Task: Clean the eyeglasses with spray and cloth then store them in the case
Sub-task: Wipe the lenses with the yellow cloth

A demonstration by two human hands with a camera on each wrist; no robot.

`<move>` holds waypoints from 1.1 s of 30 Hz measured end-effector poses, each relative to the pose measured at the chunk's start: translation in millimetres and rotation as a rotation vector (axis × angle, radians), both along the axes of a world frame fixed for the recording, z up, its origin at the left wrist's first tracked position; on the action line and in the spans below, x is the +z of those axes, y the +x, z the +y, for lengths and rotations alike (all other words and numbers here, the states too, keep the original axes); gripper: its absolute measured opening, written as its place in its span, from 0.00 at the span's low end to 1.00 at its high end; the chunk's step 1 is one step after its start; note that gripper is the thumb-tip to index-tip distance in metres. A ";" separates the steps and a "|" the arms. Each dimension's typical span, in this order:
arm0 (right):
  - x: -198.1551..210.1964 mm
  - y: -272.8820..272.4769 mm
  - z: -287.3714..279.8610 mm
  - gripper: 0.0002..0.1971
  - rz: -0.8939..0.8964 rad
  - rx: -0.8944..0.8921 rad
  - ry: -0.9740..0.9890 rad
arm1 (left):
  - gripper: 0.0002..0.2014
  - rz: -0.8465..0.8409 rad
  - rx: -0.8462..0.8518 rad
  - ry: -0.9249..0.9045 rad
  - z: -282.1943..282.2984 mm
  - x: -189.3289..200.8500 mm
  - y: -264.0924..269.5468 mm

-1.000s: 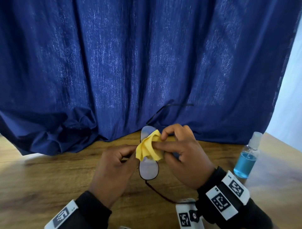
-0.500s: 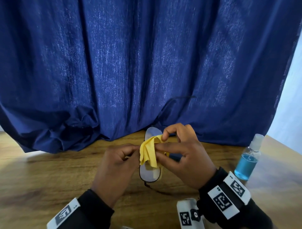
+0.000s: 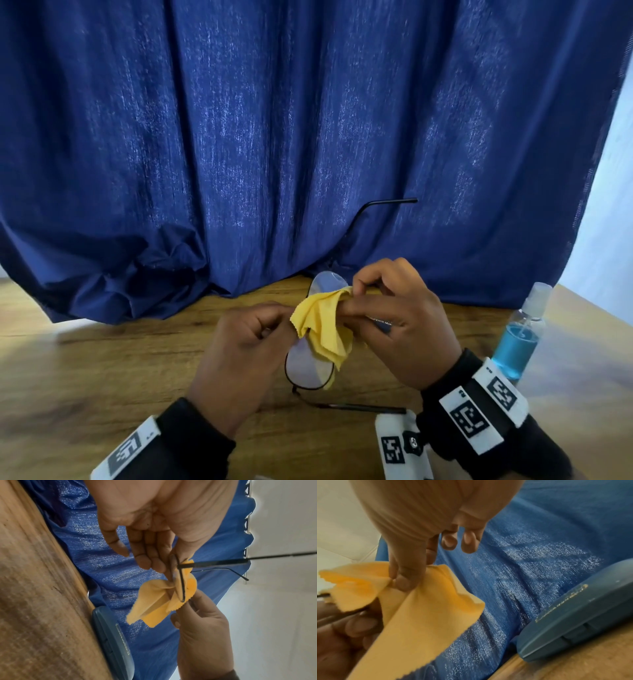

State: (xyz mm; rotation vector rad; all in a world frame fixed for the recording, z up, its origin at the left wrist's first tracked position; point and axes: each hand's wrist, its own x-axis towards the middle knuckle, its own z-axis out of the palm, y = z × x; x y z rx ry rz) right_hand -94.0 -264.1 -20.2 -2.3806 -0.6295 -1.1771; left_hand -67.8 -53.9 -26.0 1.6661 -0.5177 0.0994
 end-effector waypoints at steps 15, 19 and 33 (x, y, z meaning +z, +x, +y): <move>-2.3 0.2 5.7 0.04 0.062 -0.184 0.299 | 0.12 -0.173 -0.061 0.179 -5.0 -7.8 -1.4; 1.3 -6.0 16.5 0.10 0.167 -0.092 0.332 | 0.12 -0.224 -0.024 0.200 -4.3 -10.1 0.8; 0.1 -2.0 9.2 0.17 0.206 -0.162 0.358 | 0.11 -0.291 -0.038 0.219 -0.3 -12.5 6.8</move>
